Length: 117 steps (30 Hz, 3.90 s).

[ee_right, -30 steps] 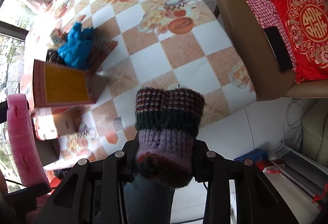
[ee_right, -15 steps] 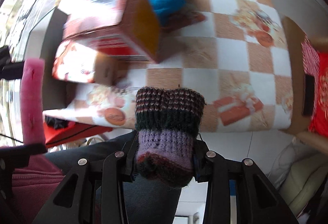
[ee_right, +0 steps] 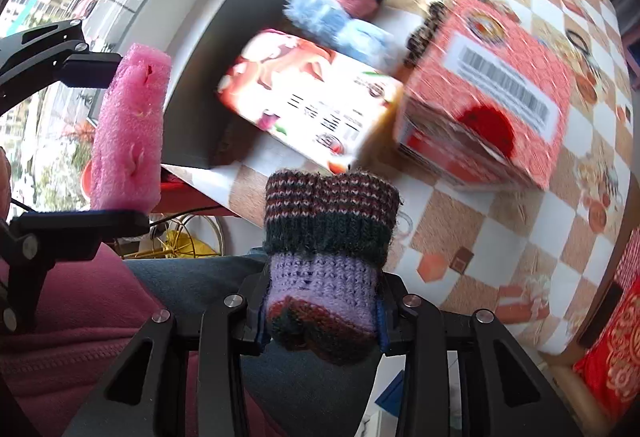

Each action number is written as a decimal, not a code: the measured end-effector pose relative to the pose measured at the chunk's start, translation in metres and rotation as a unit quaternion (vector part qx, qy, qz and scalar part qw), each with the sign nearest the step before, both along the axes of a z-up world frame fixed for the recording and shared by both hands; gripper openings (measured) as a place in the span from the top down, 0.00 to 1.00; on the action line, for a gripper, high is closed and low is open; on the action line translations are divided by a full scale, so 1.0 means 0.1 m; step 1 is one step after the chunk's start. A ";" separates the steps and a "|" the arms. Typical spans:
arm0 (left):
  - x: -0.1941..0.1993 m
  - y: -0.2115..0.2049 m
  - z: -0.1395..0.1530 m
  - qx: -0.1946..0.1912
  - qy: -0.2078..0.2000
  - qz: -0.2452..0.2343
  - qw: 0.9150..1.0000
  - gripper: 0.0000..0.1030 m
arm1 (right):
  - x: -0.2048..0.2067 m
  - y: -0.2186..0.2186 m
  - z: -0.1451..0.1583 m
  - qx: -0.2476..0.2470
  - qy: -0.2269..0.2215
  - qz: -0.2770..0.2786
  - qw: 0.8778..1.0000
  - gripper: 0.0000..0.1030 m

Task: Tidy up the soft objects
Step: 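Lift and carry the sock and sponge in both tools toward the white box, then lower sock and sponge into the white box and open both tools, then move both tools back from the box to the items on the table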

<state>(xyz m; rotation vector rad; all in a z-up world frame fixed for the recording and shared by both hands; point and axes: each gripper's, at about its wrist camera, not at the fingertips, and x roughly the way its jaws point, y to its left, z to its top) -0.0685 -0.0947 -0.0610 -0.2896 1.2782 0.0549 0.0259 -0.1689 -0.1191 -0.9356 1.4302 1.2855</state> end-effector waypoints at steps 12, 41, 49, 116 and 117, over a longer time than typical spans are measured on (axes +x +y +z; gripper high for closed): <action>-0.66 0.72 0.04 -0.006 -0.024 0.214 0.977 0.30 | -0.34 0.54 0.22 0.018 -0.008 0.074 0.997 0.62; -1.48 1.19 -0.13 0.043 -0.005 0.416 0.908 0.29 | -1.13 1.47 0.35 0.044 0.009 0.161 0.986 0.62; -1.56 1.23 -0.17 0.043 -0.002 0.439 0.898 0.29 | -1.10 1.49 0.30 0.037 0.012 0.150 0.988 0.62; -0.86 1.40 -0.10 -0.063 -0.015 0.396 0.916 0.11 | -0.10 1.50 0.87 0.061 -0.003 0.028 0.998 0.15; -0.76 1.39 -0.07 -0.061 -0.017 0.386 0.920 0.11 | 0.06 1.47 0.91 0.065 -0.013 0.011 0.998 0.15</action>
